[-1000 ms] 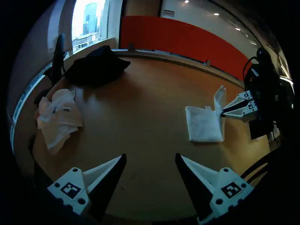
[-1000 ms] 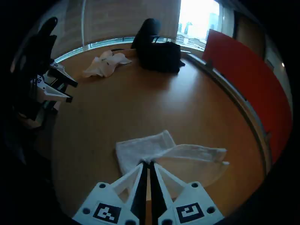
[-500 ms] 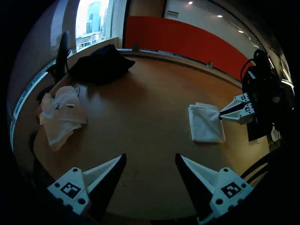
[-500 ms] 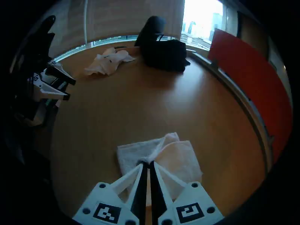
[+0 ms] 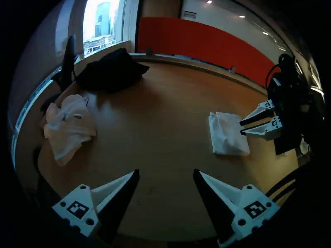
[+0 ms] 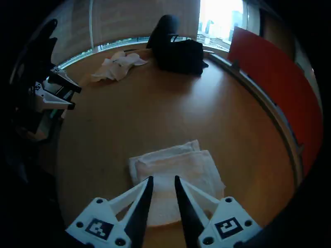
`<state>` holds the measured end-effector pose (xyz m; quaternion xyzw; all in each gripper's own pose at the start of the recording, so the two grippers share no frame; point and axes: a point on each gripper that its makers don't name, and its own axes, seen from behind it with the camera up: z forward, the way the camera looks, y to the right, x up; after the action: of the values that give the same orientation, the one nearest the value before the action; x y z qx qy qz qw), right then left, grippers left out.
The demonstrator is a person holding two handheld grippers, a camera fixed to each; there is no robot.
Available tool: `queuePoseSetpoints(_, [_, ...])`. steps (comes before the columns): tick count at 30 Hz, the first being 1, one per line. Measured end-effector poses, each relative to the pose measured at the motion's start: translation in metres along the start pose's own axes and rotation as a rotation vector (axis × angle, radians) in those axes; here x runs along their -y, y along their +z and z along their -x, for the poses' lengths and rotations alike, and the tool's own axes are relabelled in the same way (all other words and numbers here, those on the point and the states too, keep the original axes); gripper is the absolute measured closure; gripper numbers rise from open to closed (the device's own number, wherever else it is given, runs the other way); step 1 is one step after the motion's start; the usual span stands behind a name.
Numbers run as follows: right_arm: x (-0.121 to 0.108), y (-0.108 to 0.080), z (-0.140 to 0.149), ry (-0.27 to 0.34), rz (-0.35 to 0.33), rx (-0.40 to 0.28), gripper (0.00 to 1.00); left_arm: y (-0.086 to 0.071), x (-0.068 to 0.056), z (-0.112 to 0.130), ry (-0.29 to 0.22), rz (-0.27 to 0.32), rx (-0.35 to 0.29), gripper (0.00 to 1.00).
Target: Fold towel
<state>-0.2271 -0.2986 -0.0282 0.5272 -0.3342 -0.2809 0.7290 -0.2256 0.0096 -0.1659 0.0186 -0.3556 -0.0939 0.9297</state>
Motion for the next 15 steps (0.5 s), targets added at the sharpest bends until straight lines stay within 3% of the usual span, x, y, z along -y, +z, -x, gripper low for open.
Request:
queuePoseSetpoints(2, [0.0,0.0,0.002,0.006,0.002,0.003,0.33,0.0,0.001,0.0,-0.002,-0.001,-0.001,0.03])
queuePoseSetpoints(15, [0.006,-0.002,0.02,0.059,0.024,0.022,0.31,0.0,0.0,0.0,-0.006,0.003,-0.004,0.03])
